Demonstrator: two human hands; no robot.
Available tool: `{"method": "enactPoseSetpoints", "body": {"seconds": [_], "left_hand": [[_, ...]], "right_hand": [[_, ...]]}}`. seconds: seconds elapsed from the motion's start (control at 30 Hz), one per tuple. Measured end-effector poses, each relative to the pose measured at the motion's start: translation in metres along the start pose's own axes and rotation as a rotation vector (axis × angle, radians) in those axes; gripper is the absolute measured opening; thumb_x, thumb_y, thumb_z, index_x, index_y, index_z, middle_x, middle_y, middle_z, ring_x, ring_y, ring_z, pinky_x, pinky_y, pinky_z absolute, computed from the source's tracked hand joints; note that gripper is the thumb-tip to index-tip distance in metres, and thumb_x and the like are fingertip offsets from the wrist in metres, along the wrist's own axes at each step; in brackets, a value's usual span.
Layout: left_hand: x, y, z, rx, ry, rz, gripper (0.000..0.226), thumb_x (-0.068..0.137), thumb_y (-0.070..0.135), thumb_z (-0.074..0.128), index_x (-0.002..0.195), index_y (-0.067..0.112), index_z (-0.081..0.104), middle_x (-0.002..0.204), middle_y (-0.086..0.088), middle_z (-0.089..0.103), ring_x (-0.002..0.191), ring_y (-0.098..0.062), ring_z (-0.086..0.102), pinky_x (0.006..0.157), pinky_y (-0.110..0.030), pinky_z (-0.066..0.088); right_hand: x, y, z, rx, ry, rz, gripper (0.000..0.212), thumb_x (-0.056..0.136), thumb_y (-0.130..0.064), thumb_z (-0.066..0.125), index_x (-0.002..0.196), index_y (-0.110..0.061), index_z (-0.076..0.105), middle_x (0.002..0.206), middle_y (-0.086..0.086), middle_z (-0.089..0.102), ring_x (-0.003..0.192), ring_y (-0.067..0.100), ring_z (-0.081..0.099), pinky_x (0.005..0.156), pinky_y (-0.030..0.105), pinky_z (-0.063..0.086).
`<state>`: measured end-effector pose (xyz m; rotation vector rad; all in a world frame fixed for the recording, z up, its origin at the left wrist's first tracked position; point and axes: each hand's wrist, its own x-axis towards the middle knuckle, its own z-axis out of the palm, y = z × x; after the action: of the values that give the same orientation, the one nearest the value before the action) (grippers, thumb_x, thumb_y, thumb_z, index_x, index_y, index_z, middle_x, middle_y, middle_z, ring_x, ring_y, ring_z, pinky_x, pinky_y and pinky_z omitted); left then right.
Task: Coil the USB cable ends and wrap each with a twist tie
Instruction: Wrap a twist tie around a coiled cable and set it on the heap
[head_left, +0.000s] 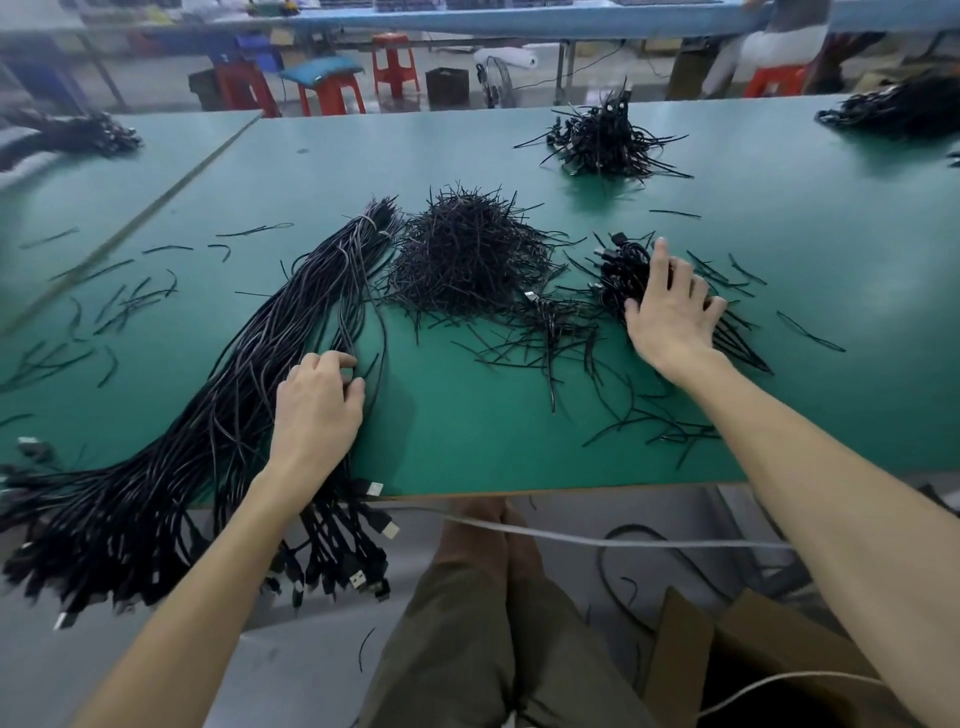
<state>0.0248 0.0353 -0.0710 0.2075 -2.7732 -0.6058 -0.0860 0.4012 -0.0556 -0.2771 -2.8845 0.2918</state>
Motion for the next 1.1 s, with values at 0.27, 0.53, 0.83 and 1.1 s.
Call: {"method": "enactPoseSetpoints", "body": {"seconds": [0.27,0.53,0.83,1.1], "left_hand": [[-0.004,-0.004,0.0,-0.233,0.083,-0.083,0.007,0.101,0.023,0.062,0.101,0.016,0.062,0.085,0.012,0.061,0.077,-0.001,0.056,0.066,-0.026,0.042],[0.001,-0.006,0.003,-0.21,0.055,-0.072,0.006,0.1,0.025,0.062,0.1,0.02,0.06,0.082,0.014,0.063,0.075,-0.001,0.058,0.062,-0.027,0.041],[0.0,-0.013,0.004,-0.224,0.045,-0.074,0.004,0.099,0.027,0.063,0.097,0.025,0.061,0.072,0.007,0.061,0.062,-0.009,0.058,0.054,-0.026,0.039],[-0.001,-0.014,0.004,-0.25,0.056,-0.055,0.005,0.1,0.029,0.063,0.099,0.025,0.061,0.071,0.005,0.063,0.065,-0.009,0.06,0.056,-0.027,0.044]], "right_hand": [[-0.016,-0.015,-0.015,0.001,-0.013,-0.051,0.098,0.098,-0.05,0.056,0.16,-0.016,-0.011,0.167,0.017,-0.009,0.153,0.038,-0.004,0.118,0.065,0.008],[-0.113,-0.064,0.008,0.13,0.057,-0.485,0.062,0.105,-0.042,0.043,0.157,-0.012,0.03,0.165,0.005,0.021,0.152,0.022,0.011,0.122,0.048,0.009],[-0.127,-0.121,0.03,0.18,0.005,-0.665,0.039,0.107,-0.034,0.042,0.136,-0.013,0.058,0.141,0.0,0.054,0.136,0.018,0.042,0.117,0.039,0.017],[-0.136,-0.118,0.037,0.138,0.034,-0.602,0.031,0.104,-0.02,0.048,0.129,-0.007,0.062,0.132,0.007,0.062,0.126,0.024,0.053,0.105,0.037,0.044]]}}
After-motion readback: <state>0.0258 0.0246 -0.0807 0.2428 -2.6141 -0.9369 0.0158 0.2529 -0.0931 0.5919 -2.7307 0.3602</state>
